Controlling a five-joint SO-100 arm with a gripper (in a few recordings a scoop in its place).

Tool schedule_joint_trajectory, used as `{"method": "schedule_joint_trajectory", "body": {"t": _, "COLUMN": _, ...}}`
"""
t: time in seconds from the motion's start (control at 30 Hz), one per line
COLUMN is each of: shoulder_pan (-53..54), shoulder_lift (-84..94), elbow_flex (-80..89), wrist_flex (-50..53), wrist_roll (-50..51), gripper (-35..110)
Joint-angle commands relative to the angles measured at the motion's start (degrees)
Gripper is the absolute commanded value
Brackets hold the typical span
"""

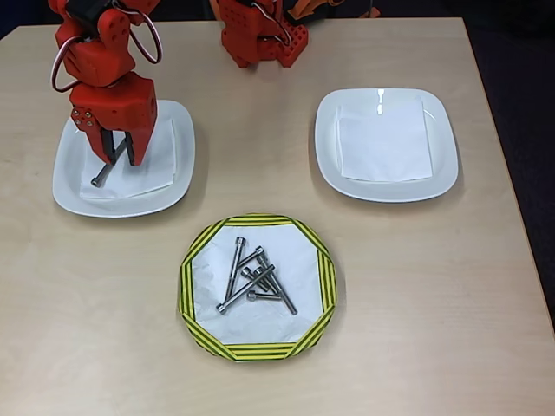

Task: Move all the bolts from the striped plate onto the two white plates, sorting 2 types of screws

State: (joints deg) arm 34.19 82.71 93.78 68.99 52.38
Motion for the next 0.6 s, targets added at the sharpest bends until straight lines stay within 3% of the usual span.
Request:
{"method": "schedule_joint_trajectory", "body": {"t": 0.0, "shoulder_pan": -1.4, "shoulder_lift": 0.9, "elbow_flex": -1.3, "wrist_flex": -0.1, "wrist_roll": 0.7, "gripper": 10}}
{"method": "schedule_joint_trajectory", "body": {"t": 0.17, "shoulder_pan": -11.3, "shoulder_lift": -2.8, "elbow_flex": -9.8, "wrist_flex": -4.5, "wrist_roll": 1.9, "gripper": 11}}
{"method": "schedule_joint_trajectory", "body": {"t": 0.33, "shoulder_pan": -22.3, "shoulder_lift": -7.0, "elbow_flex": -15.9, "wrist_flex": -6.6, "wrist_roll": 11.5, "gripper": 12}}
{"method": "schedule_joint_trajectory", "body": {"t": 0.57, "shoulder_pan": -29.8, "shoulder_lift": -6.8, "elbow_flex": -12.8, "wrist_flex": -12.1, "wrist_roll": 22.6, "gripper": 11}}
